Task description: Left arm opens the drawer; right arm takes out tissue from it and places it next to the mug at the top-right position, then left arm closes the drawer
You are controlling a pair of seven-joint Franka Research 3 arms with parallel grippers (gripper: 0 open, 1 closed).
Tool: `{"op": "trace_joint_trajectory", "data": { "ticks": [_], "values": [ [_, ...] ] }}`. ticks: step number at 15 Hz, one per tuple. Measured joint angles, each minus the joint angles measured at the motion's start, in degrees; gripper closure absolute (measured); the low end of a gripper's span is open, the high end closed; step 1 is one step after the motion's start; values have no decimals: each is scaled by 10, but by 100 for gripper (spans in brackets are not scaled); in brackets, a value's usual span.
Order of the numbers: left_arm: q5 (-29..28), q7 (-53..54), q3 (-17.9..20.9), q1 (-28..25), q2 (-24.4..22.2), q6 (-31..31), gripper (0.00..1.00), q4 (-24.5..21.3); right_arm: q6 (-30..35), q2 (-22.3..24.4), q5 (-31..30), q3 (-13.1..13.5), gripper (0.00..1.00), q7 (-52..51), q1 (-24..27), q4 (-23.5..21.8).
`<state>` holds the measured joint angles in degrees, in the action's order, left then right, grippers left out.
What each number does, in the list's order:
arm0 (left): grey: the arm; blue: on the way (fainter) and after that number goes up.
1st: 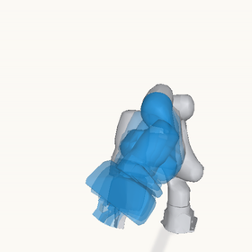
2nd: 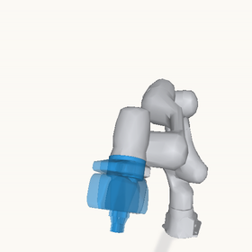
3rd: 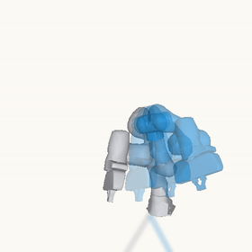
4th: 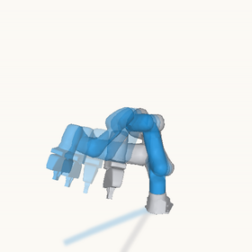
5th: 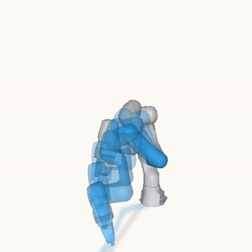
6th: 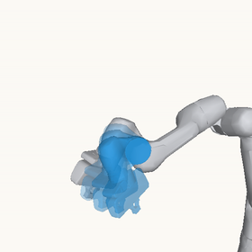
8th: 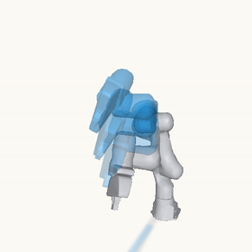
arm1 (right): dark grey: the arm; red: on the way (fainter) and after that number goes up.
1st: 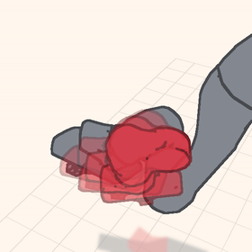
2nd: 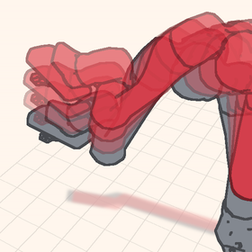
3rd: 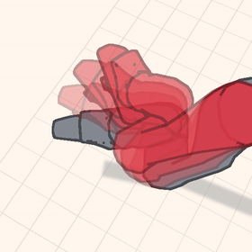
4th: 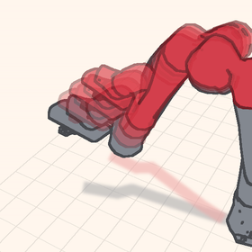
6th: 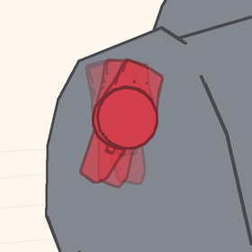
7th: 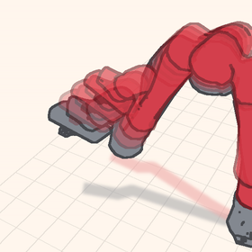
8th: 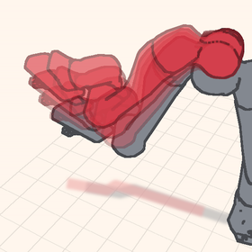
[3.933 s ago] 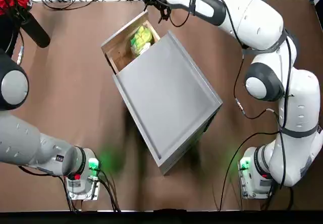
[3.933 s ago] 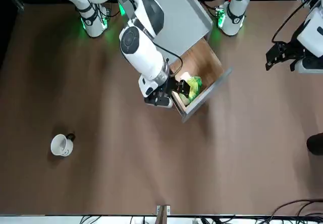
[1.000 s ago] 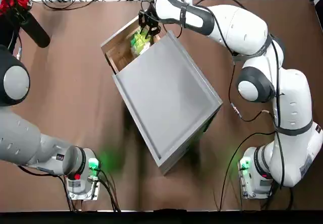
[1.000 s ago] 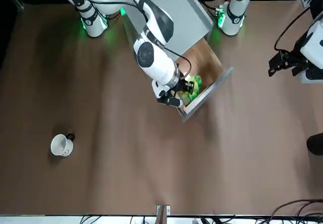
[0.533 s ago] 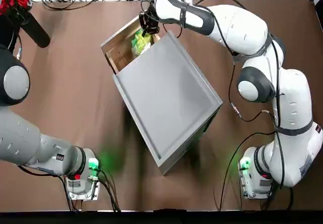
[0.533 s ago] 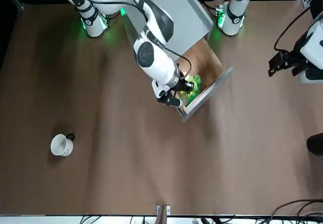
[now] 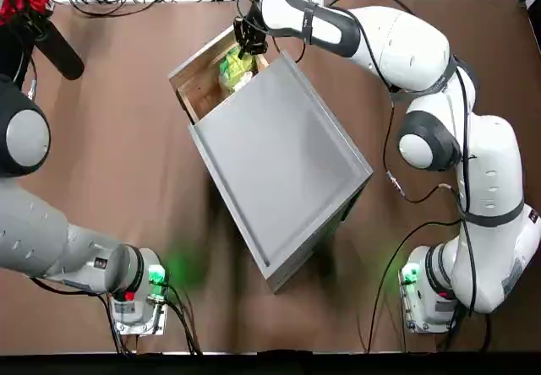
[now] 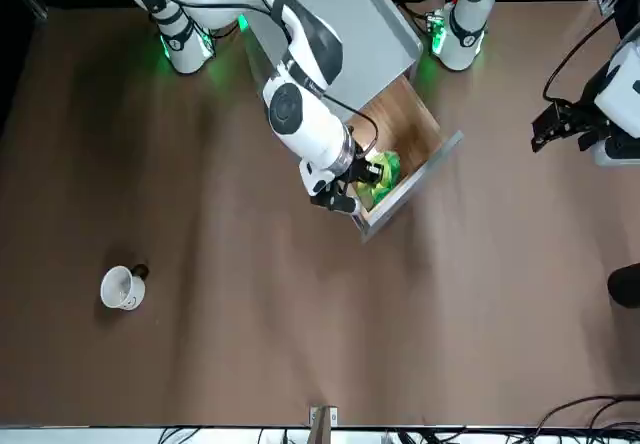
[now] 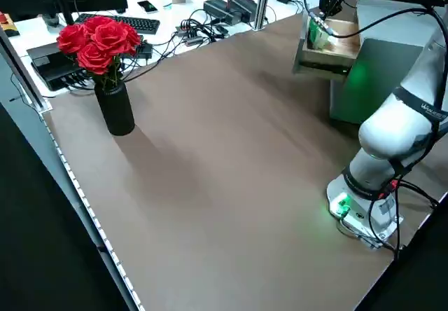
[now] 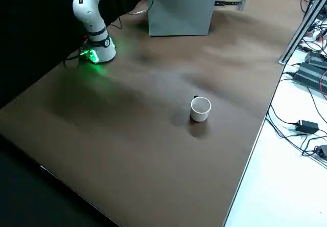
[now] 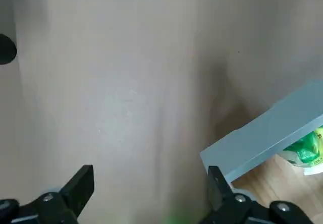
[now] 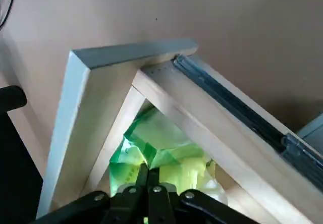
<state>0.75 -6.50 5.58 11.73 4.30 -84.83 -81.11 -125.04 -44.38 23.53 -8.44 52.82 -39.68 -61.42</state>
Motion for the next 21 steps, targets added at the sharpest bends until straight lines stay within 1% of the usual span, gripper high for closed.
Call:
{"op": "trace_joint_trajectory", "data": {
  "ticks": [8,15,21],
  "values": [
    [0,0,0,-5,3,0,0,0,23,2,84,0,99,4,20,11],
    [0,0,0,-6,8,-6,0,0,32,9,169,0,99,4,36,22],
    [0,0,-1,-8,8,-7,0,0,52,46,218,-1,99,4,46,25]
  ]
}}
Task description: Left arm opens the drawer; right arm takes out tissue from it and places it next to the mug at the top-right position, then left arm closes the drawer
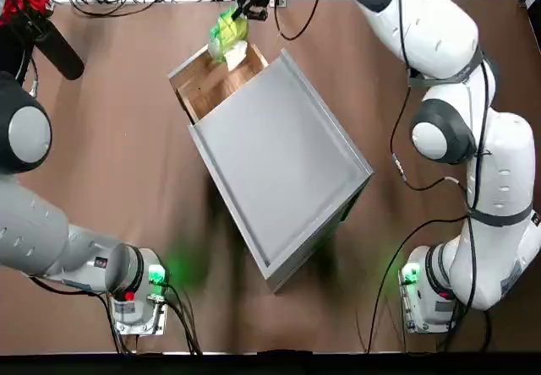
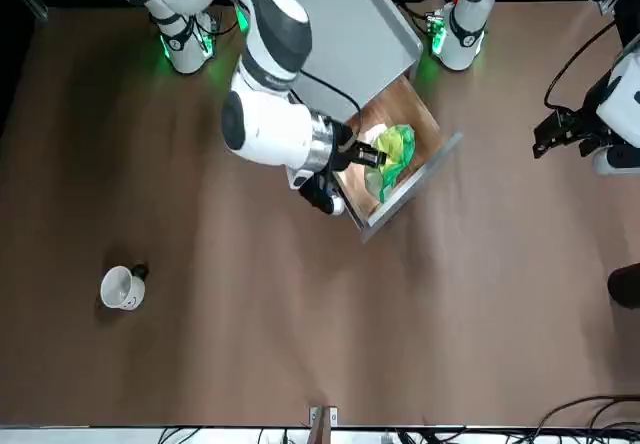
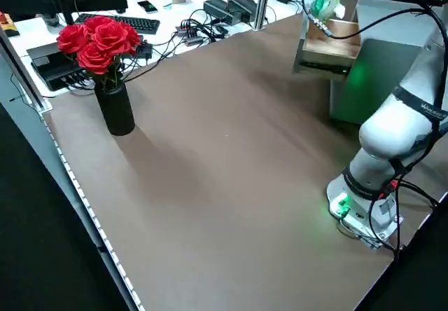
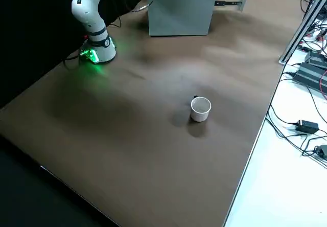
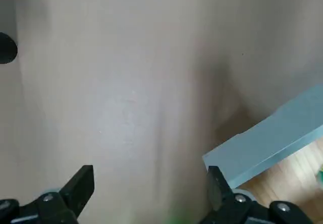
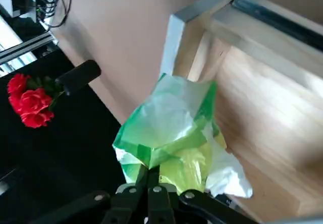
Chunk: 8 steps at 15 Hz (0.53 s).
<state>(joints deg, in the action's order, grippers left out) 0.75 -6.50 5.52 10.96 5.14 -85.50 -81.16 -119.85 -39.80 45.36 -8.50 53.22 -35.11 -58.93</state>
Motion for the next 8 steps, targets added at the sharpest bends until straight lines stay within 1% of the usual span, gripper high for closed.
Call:
{"op": "trace_joint_trajectory", "data": {
  "ticks": [4,6,7,8],
  "values": [
    [0,0,0,0,8,0,0,0,24,25,13,0,99,2,20,0],
    [0,0,0,0,19,-2,1,-1,56,38,13,0,99,2,53,0],
    [0,0,-1,0,22,-5,8,-1,71,41,13,1,99,2,67,2],
    [0,0,-1,0,24,-6,18,-1,87,43,13,1,99,1,82,7]
  ]
}}
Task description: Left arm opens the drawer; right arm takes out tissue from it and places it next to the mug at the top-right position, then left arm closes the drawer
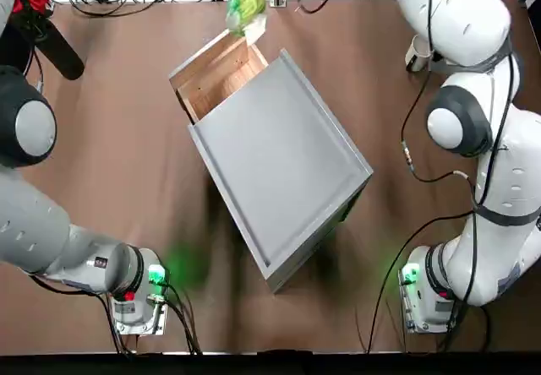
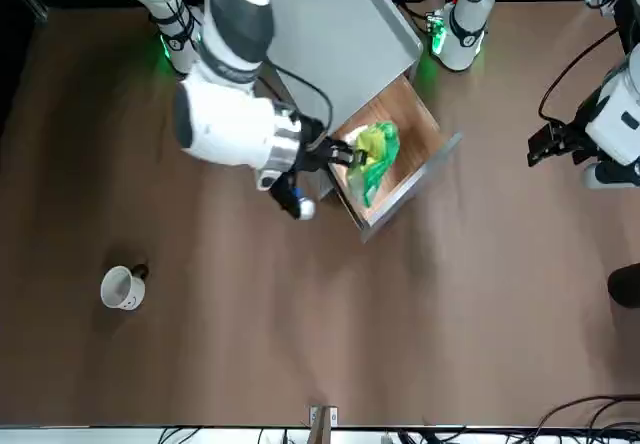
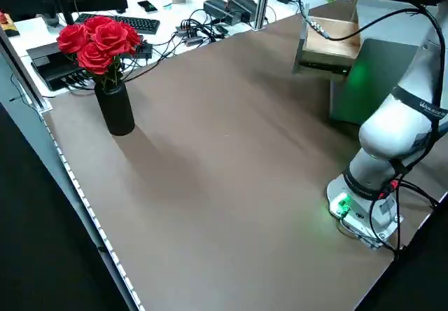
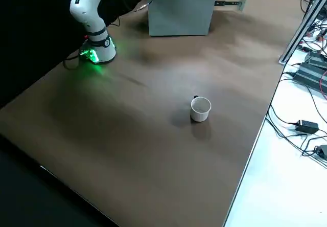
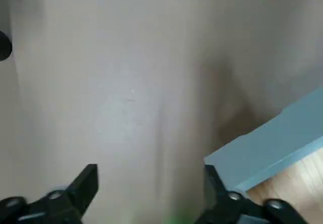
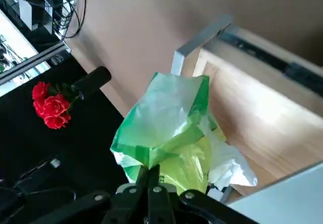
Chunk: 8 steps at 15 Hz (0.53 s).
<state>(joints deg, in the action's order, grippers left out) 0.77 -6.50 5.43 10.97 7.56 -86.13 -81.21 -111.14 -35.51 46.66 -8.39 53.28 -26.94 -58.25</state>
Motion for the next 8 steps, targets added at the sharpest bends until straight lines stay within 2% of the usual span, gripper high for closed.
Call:
{"op": "trace_joint_trajectory", "data": {
  "ticks": [4,8],
  "values": [
    [7,-6,-1,0,7,-2,55,0,53,8,0,1,99,-20,64,13],
    [9,-47,-2,2,26,-2,92,-3,113,9,-3,5,99,-92,131,15]
  ]
}}
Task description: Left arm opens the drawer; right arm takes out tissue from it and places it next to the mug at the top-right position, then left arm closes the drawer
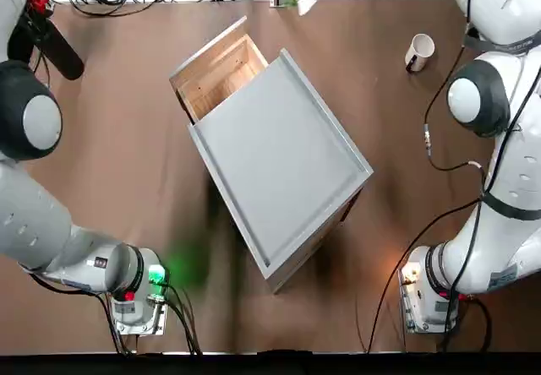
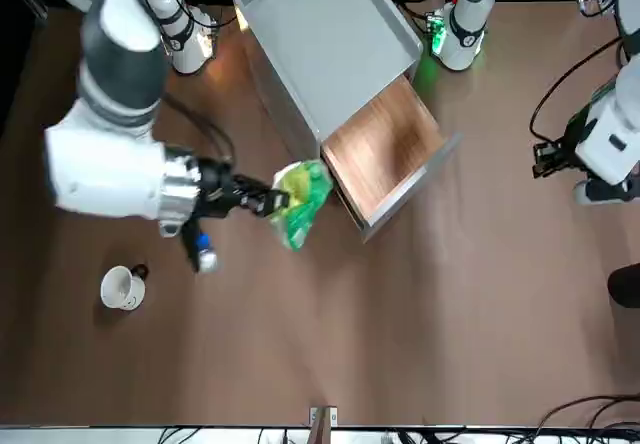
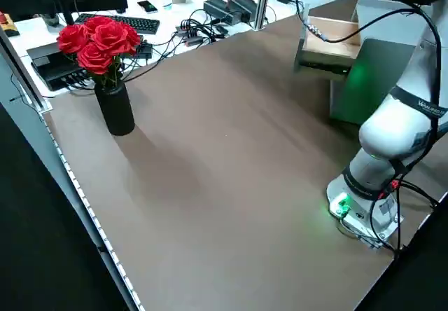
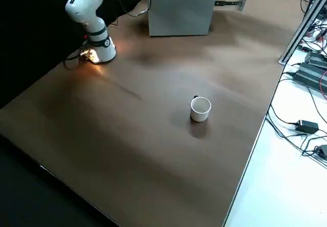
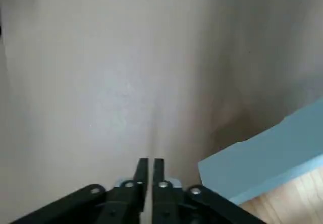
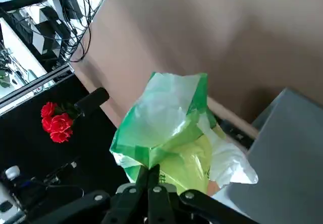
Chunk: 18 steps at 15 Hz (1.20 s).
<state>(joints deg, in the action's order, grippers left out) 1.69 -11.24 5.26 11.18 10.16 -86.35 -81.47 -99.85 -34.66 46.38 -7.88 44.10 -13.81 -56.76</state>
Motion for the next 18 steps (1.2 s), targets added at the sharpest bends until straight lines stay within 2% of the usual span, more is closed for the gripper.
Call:
{"op": "trace_joint_trajectory", "data": {
  "ticks": [1,4,11,12,13,18],
  "values": [
    [0,-11,-1,2,11,0,99,-1,9,0,-4,1,99,-22,15,0],
    [8,-53,-5,8,51,-1,99,-3,27,-1,-53,2,99,-83,53,-1],
    [100,-158,-8,41,115,-16,99,-4,38,-8,-188,3,99,-215,91,-16],
    [118,-165,-8,41,121,-16,99,-4,38,-12,-212,3,99,-229,92,-18],
    [148,-178,-8,39,131,-17,99,-4,39,-23,-269,3,99,-251,93,-32],
    [197,-218,-9,51,151,-36,99,-5,26,-65,-410,1,99,-261,90,-77]
  ]
}}
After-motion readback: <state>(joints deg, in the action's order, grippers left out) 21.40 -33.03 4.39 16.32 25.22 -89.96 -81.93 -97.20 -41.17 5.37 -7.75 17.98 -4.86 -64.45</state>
